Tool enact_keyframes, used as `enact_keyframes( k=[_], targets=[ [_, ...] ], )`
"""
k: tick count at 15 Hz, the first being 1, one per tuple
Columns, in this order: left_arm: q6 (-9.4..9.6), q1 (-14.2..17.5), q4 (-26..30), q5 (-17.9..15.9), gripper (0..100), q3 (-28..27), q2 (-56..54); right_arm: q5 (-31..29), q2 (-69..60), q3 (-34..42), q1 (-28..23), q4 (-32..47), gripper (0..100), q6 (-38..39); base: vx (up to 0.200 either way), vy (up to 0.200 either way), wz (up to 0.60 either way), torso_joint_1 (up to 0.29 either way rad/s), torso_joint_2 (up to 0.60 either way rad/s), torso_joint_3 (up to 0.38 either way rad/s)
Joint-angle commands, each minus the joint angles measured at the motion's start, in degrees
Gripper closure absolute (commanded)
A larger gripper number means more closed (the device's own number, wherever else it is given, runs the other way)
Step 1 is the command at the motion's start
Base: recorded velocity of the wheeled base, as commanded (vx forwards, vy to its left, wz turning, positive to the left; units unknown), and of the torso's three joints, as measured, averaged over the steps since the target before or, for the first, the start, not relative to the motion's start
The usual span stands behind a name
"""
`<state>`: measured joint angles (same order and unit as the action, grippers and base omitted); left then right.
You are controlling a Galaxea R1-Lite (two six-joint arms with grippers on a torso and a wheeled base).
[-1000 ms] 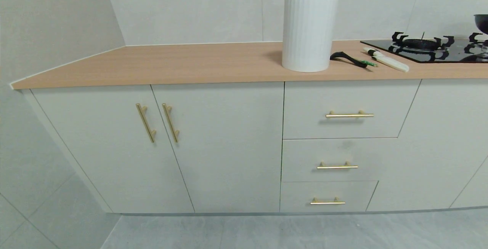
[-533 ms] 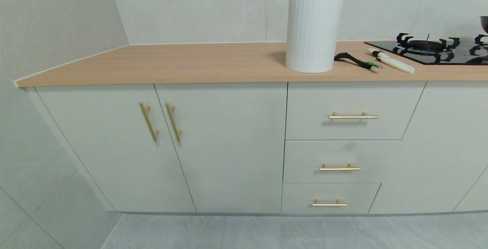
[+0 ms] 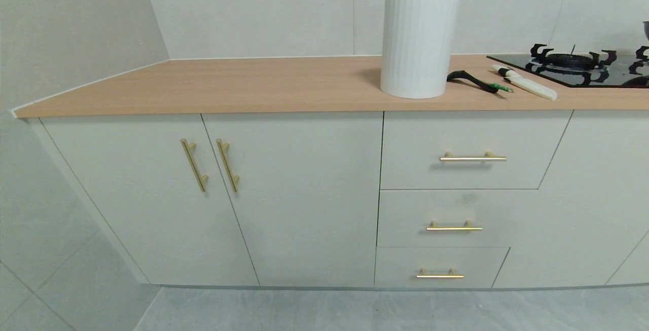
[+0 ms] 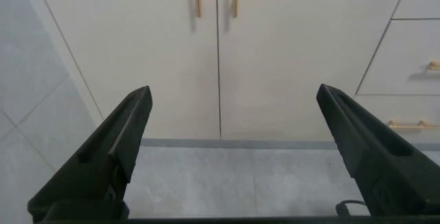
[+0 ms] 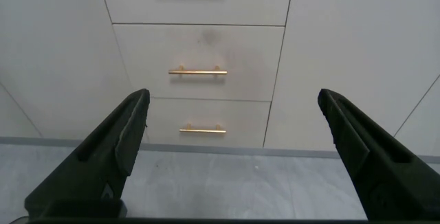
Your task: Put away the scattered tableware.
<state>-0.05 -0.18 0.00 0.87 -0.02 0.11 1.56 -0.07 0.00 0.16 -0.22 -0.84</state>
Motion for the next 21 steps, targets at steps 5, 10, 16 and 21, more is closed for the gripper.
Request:
enact_keyframes(
  k=[5,10,16,21],
  targets=[
    [-0.04,0.0,0.0,0.0,0,0.0,0.1,0.1,0.1,0.0,0.0,0.0,0,0.0,0.0,0.0,0.0,0.0,0.0,0.0],
    [0.05,0.0,0.0,0.0,0,-0.1,0.1,0.5,1.2,-7.6,0.4,-0.6,0,2.8,0.0,0.0,0.0,0.0,0.0,0.0],
    [-0.04,0.0,0.0,0.0,0,0.0,0.1,13.0,17.6,-8.4,0.7,0.1,0,3.9,0.0,0.0,0.0,0.0,0.0,0.0],
    [-0.04,0.0,0.0,0.0,0,0.0,0.1,18.7,35.4,-9.1,2.2,-0.4,0,4.2,0.0,0.0,0.0,0.0,0.0,0.0]
  ],
)
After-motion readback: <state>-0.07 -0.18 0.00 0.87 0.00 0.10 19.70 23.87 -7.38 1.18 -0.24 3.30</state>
